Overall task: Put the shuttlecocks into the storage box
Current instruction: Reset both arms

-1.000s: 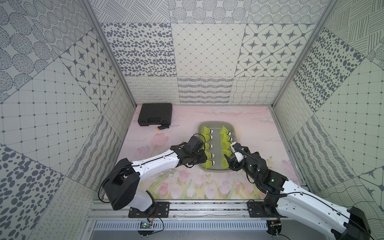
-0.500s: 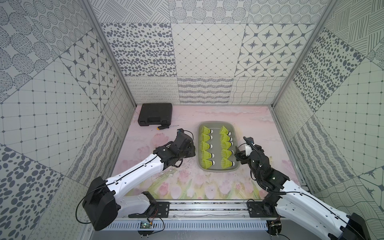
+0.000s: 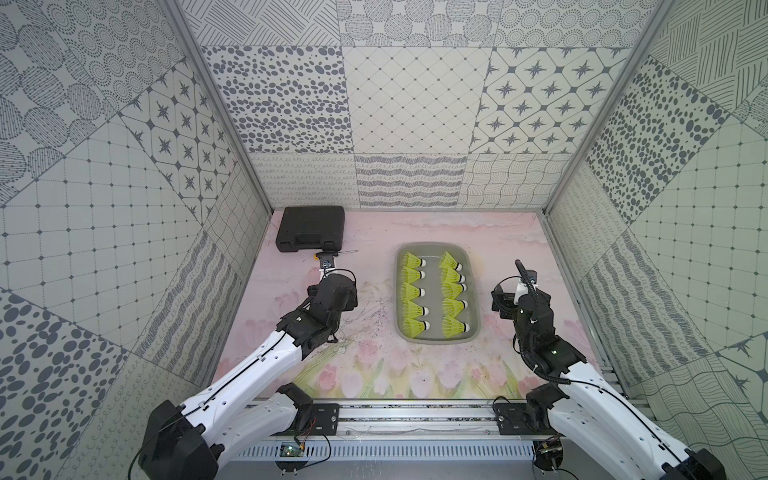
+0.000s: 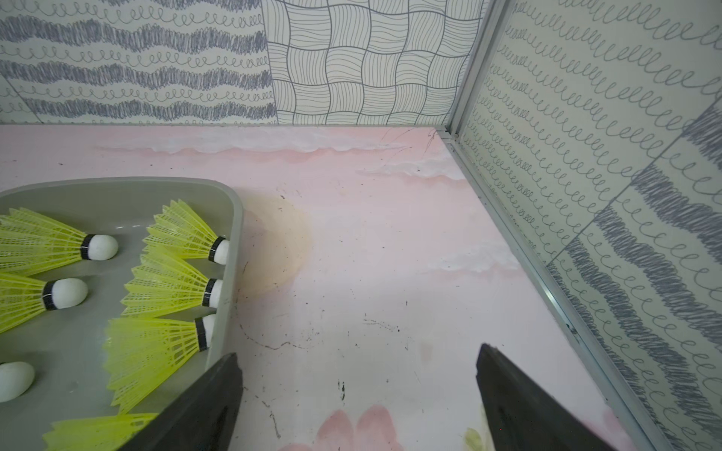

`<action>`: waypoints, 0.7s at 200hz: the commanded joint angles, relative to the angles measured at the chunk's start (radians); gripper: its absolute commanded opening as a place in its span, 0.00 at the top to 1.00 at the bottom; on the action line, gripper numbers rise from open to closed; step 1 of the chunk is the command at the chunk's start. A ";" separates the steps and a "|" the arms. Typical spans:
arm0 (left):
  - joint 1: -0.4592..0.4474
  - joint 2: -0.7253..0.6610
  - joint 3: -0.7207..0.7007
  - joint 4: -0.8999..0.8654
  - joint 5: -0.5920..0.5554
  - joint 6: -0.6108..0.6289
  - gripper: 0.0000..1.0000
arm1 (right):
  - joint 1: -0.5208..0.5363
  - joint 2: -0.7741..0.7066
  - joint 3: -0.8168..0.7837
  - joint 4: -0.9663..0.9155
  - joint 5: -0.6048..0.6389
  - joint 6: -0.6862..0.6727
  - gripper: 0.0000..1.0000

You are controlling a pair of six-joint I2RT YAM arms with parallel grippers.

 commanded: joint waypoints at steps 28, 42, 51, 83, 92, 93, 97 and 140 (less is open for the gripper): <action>0.165 -0.002 -0.118 0.319 -0.066 0.241 0.11 | -0.125 0.053 -0.045 0.176 -0.076 -0.014 0.00; 0.214 0.005 -0.141 0.358 -0.034 0.236 0.08 | -0.159 0.077 -0.056 0.217 -0.115 -0.015 0.00; 0.244 0.011 -0.156 0.385 -0.014 0.235 0.06 | -0.177 0.091 -0.063 0.247 -0.138 -0.017 0.00; 0.328 0.033 -0.213 0.503 0.054 0.238 0.00 | -0.236 0.142 -0.094 0.351 -0.197 -0.018 0.00; 0.354 0.046 -0.224 0.526 0.079 0.235 0.00 | -0.255 0.161 -0.099 0.376 -0.221 -0.012 0.00; 0.355 0.048 -0.225 0.528 0.081 0.234 0.00 | -0.258 0.162 -0.100 0.379 -0.224 -0.012 0.00; 0.363 0.053 -0.230 0.537 0.092 0.234 0.00 | -0.266 0.173 -0.098 0.386 -0.233 -0.009 0.00; 0.408 0.117 -0.290 0.690 0.162 0.287 0.00 | -0.308 0.266 -0.110 0.483 -0.278 0.003 0.00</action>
